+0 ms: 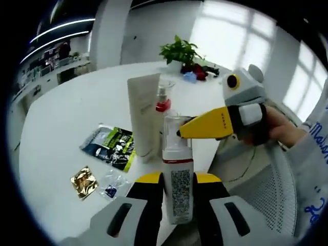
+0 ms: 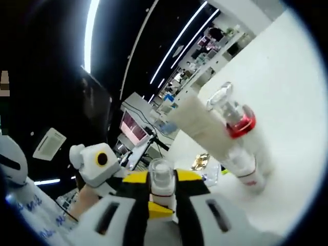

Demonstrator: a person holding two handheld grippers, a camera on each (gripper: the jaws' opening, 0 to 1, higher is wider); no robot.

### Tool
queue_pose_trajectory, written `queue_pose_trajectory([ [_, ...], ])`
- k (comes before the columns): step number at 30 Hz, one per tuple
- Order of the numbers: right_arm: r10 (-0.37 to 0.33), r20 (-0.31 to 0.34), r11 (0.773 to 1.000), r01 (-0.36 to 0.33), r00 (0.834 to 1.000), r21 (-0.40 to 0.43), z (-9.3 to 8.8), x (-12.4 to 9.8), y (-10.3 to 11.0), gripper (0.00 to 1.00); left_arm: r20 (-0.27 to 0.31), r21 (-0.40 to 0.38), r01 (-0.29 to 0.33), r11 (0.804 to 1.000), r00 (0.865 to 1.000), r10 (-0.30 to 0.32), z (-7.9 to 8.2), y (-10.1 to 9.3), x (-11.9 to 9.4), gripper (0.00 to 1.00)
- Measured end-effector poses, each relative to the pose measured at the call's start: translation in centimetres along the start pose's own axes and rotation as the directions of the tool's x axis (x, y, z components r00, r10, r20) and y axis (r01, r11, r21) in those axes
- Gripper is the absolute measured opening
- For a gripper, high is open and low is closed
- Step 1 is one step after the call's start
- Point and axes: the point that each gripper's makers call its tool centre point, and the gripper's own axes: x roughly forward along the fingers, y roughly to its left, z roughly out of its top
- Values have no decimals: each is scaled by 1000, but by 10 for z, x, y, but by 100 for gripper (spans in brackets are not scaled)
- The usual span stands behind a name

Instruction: Arrange the skincare products in the storage area until every visible bottle or jar stands upright without overlapping.

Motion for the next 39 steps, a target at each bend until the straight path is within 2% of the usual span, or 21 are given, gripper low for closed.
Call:
queue_pose_trajectory([
  [3,1,-30,997,-3,1000,-80,-2,0,2,19,-48,64,-4,998,999,7,-4,2,0,18],
  [8,40,-25,988,-43,999,-150,0,1,14,21,-40,102,67,993,997,-63,-1,-3,-1,18],
  [11,57,-32,980,-62,998,-189,0,2,18,22,-49,155,126,980,992,-119,-2,-7,-1,18],
  [16,63,-63,962,-77,996,-260,-2,4,22,23,-72,187,167,968,985,-157,-4,-8,-2,17],
  [20,71,-72,950,-90,995,-299,-2,6,26,24,-103,229,212,950,976,-193,-9,-13,-1,17],
  [24,59,-100,939,-90,993,-333,-5,7,25,23,-113,235,213,948,975,-191,-10,-14,2,17],
  [32,22,-105,932,-58,994,-357,-4,8,21,22,-107,249,191,950,980,-169,-9,-10,7,18],
  [39,-24,-128,904,-33,992,-426,-4,12,19,22,-109,262,158,952,985,-134,-8,-5,13,19],
])
